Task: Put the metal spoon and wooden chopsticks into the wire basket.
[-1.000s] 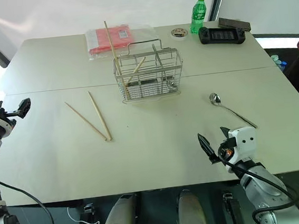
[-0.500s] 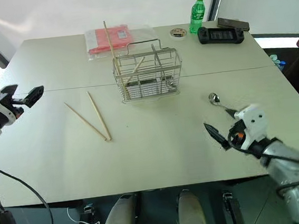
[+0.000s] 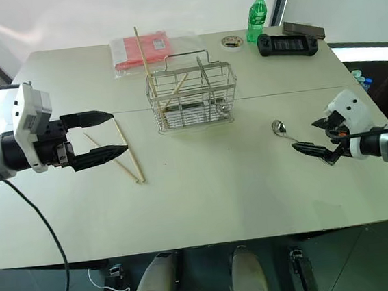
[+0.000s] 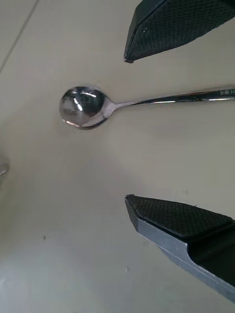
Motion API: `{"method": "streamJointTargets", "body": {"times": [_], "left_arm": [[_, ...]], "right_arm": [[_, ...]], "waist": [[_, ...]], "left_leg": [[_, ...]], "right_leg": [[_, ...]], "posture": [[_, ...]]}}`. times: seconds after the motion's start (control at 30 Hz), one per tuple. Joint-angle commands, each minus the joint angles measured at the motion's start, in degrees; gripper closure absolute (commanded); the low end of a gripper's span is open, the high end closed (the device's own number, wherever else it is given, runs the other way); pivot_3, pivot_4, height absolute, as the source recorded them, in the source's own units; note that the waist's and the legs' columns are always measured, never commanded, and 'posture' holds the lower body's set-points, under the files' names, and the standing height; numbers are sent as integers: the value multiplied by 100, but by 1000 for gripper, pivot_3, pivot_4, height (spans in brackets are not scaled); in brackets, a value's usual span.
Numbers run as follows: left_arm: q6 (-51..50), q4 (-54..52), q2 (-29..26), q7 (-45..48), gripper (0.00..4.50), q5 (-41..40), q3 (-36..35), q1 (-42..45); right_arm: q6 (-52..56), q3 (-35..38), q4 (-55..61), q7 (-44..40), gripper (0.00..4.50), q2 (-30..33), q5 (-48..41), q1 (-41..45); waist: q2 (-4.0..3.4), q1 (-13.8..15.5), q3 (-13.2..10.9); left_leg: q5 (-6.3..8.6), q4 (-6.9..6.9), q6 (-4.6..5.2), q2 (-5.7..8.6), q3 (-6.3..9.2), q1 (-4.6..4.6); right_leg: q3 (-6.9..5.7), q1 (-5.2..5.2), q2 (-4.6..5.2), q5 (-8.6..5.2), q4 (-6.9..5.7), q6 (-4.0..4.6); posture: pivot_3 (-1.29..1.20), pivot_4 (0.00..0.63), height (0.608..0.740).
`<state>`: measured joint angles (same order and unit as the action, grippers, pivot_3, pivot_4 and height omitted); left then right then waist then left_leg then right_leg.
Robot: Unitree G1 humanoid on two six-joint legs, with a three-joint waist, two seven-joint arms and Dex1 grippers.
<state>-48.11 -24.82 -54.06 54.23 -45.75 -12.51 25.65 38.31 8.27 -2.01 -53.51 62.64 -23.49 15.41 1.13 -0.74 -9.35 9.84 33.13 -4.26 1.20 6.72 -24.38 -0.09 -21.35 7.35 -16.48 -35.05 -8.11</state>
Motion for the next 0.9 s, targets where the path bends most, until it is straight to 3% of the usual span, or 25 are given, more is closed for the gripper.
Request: {"method": "streamJointTargets", "body": {"times": [0.03, 0.3, 0.6, 0.9], "left_arm": [[133, -24, 131, -32, 9, 85, 294, 278], [59, 39, 272, -85, 9, -1, 415, 591], [66, 86, 235, -142, 9, -4, 305, 606], [32, 30, 249, -390, 9, -35, 259, 682]], "right_arm": [[-177, -404, -628, -114, 0, -156, 373, 593], [-980, -1131, -2061, -153, 0, -635, 1277, 1452], [-1737, -1077, -1931, -723, 0, -754, 1359, 1324], [-1263, -1180, -2587, -553, 0, -1027, 1683, 1793]], "waist": [[1, -3, 0], [-1, -11, -3], [-3, -23, -4], [-3, -22, -3]], "left_leg": [[0, 0, 0, 0, -1, 1], [-1, -1, 1, 0, -1, 2], [-2, 0, 0, -1, -1, 9], [-2, 0, 0, -1, -1, 13]], "right_leg": [[0, 1, 0, 0, 0, -1], [0, 1, -5, 10, -7, -25], [2, 5, -9, 11, -14, -29], [4, 9, -10, 12, -16, -29]], "posture": [[0, 150, 720], [0, 150, 720], [0, 150, 720], [0, 150, 720]]}}
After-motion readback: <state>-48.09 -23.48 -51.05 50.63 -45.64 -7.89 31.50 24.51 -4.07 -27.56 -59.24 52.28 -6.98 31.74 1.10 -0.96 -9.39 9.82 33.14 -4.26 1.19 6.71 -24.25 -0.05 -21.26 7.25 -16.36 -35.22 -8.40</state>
